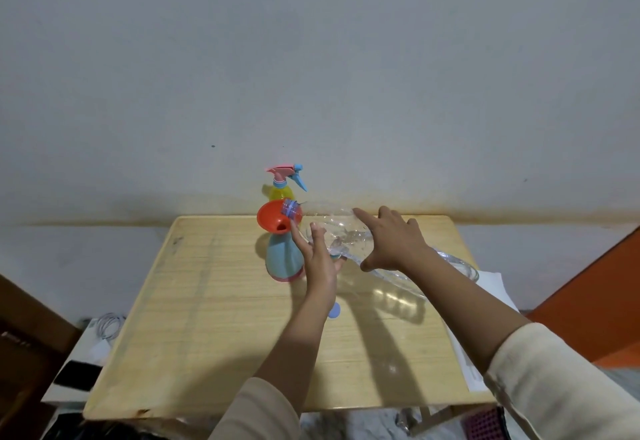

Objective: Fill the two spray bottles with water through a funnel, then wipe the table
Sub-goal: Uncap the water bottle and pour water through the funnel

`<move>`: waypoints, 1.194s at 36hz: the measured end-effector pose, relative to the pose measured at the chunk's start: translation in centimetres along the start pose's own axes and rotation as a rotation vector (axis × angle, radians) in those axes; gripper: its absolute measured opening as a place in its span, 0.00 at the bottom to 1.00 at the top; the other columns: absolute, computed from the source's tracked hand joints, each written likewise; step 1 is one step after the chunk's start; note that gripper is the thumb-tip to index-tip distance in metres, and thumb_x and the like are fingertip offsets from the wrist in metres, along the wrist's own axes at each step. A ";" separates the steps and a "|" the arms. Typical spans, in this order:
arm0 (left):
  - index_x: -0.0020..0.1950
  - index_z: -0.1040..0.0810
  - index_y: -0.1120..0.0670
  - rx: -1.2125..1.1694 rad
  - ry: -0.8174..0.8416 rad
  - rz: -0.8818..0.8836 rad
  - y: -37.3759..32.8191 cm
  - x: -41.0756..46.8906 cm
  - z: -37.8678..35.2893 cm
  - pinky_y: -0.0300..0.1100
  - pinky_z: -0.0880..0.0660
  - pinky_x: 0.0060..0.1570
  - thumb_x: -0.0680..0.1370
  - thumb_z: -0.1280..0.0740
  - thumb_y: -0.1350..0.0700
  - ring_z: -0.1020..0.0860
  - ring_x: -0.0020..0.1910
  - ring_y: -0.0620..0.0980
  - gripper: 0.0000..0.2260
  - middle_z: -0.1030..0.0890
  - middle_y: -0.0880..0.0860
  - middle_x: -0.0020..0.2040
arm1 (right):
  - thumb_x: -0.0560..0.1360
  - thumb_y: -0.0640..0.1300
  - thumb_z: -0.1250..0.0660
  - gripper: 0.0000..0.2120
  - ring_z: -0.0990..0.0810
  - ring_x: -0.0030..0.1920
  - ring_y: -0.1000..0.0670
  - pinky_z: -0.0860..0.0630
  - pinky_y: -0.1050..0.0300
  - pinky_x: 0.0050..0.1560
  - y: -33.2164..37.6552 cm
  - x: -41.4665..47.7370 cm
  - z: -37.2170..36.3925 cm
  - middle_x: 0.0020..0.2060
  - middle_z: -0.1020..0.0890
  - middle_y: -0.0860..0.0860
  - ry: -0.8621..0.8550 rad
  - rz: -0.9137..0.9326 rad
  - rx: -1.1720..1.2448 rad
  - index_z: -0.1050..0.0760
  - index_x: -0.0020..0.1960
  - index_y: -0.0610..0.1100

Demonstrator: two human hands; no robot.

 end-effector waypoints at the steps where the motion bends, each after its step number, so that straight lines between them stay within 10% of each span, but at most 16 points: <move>1: 0.73 0.49 0.35 -0.009 0.006 0.005 0.1 0.0 -0.1 0.57 0.27 0.55 0.80 0.43 0.44 0.31 0.68 0.57 0.24 0.30 0.54 0.68 | 0.64 0.55 0.26 0.47 0.34 0.64 0.44 0.35 0.46 0.59 0.0 0.0 0.1 0.61 0.33 0.45 -0.001 -0.004 -0.007 0.50 0.75 0.57; 7: 0.72 0.47 0.34 -0.105 0.020 0.044 0.7 -0.1 -0.7 0.57 0.27 0.55 0.80 0.43 0.43 0.30 0.65 0.56 0.23 0.26 0.46 0.56 | 0.63 0.53 0.27 0.45 0.34 0.63 0.44 0.34 0.46 0.59 0.0 -0.2 0.9 0.60 0.33 0.46 0.003 -0.024 -0.068 0.48 0.73 0.56; 43: 0.73 0.47 0.37 -0.141 0.071 0.100 1.4 -0.4 -1.5 0.60 0.28 0.59 0.80 0.43 0.43 0.21 0.56 0.60 0.23 0.25 0.55 0.63 | 0.63 0.49 0.27 0.41 0.37 0.63 0.43 0.34 0.42 0.55 -0.3 -1.3 1.5 0.60 0.35 0.46 0.054 -0.100 -0.053 0.44 0.71 0.56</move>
Point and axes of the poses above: each hand's wrist, its own x-axis towards the middle knuckle, its own z-axis out of the back of the hand, y = z × x, the point moved 10 cm from there along x, towards the middle knuckle
